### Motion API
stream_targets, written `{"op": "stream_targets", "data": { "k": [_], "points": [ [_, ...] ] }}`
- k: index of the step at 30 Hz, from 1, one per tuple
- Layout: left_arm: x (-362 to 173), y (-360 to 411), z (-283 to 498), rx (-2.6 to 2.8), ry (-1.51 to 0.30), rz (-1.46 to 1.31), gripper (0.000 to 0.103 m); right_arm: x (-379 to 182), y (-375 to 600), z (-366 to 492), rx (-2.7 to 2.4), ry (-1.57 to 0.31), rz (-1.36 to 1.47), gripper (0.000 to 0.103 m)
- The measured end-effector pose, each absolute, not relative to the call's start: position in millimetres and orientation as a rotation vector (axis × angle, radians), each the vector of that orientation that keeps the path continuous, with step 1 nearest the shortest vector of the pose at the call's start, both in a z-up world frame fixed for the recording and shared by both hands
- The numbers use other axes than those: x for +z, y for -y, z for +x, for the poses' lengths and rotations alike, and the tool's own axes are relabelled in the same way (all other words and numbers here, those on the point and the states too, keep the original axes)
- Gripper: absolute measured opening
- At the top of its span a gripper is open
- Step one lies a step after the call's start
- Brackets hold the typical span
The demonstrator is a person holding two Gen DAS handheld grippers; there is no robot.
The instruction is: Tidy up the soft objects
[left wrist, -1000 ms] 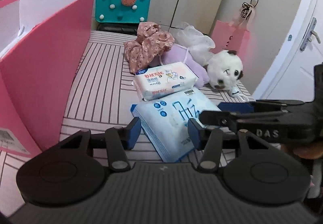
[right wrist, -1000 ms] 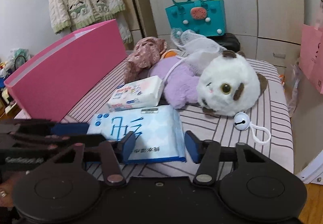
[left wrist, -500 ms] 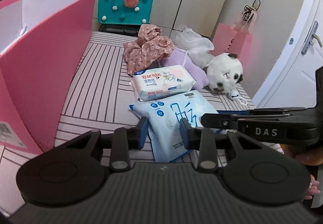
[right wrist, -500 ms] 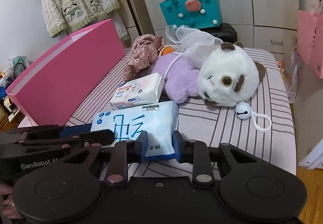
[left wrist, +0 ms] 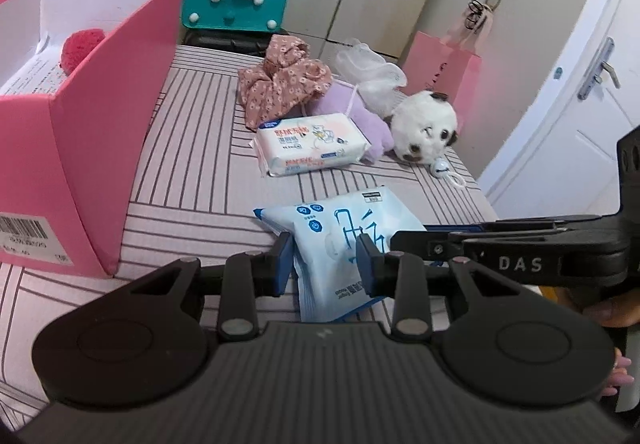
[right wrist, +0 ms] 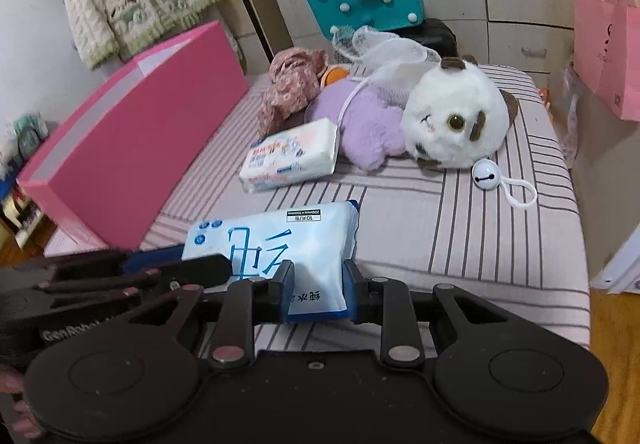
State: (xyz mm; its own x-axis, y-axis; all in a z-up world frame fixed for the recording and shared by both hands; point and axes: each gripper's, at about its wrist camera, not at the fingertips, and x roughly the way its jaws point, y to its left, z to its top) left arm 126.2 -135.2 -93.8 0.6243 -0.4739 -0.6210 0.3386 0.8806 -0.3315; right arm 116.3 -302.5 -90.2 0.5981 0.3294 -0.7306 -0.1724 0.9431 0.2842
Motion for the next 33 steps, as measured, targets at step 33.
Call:
{"op": "stream_targets", "data": {
  "k": [33],
  "points": [
    [-50,37,62,-0.611,-0.895,-0.212,0.033,-27,223,33,0.368,-0.944,0.116,0.034]
  ]
}}
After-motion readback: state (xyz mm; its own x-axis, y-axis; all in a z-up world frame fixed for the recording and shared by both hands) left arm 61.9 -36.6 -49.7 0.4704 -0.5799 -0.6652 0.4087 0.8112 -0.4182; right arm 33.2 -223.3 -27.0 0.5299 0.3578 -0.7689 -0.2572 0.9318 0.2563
